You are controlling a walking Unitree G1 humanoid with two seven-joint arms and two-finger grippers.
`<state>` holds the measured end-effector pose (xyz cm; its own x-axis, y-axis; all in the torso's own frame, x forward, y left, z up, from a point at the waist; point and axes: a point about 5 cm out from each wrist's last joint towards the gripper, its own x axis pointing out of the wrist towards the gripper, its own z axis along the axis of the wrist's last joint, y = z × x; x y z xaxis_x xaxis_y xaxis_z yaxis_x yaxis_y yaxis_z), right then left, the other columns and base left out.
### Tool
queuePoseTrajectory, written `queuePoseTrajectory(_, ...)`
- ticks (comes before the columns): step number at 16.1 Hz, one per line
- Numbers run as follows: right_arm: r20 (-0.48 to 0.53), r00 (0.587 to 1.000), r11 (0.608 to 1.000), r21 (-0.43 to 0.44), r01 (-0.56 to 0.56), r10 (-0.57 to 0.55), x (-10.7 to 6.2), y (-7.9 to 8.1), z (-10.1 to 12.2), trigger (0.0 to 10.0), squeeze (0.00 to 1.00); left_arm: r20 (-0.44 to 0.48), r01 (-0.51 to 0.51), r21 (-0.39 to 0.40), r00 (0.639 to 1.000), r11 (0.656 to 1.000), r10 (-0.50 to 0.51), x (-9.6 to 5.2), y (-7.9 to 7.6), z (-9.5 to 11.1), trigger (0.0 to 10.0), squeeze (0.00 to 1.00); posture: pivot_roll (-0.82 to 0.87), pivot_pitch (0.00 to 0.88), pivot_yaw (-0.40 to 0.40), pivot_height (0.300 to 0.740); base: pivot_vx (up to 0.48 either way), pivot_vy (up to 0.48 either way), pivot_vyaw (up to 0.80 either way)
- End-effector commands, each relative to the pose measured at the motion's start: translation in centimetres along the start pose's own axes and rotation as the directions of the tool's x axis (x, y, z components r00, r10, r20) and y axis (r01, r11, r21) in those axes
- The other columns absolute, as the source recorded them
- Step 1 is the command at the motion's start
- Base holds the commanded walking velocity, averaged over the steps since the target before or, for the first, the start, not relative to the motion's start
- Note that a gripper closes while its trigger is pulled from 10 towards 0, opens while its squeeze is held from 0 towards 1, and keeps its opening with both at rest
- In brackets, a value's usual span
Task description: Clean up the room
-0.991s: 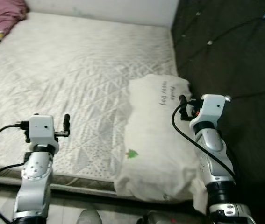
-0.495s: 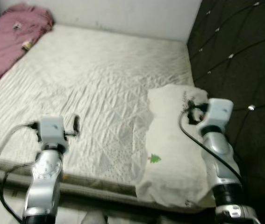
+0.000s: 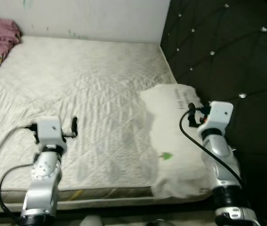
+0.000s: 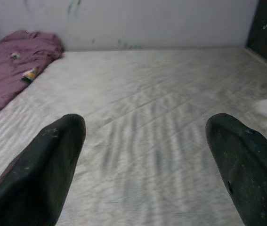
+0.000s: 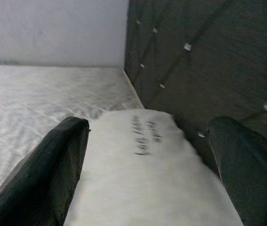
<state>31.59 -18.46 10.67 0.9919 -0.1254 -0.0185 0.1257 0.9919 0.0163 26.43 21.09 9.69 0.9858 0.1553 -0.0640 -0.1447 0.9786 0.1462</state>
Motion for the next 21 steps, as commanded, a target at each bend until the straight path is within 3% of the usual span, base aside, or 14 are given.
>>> queuePoseTrajectory(1, 0.017, 0.999, 1.0, -0.002, -0.027, 0.027, 0.1, 0.75, 0.52, 10.0, 0.0, -0.012, -0.012, 0.001, 1.0, 1.0, 0.012, -0.11, 0.46, -0.22, 10.0, 0.0, 0.13, 0.053, -0.053, 0.74, 0.0, 0.48, 0.0)
queuePoseTrajectory(21, 0.013, 0.999, 0.999, -0.016, -0.042, 0.042, 0.25, 0.84, 0.66, 10.0, 0.0, 0.011, -0.021, 0.006, 1.0, 1.0, 0.021, 0.19, 0.31, 0.11, 10.0, 0.0, 0.12, 0.065, -0.059, 0.74, 0.0, 0.478, 0.0)
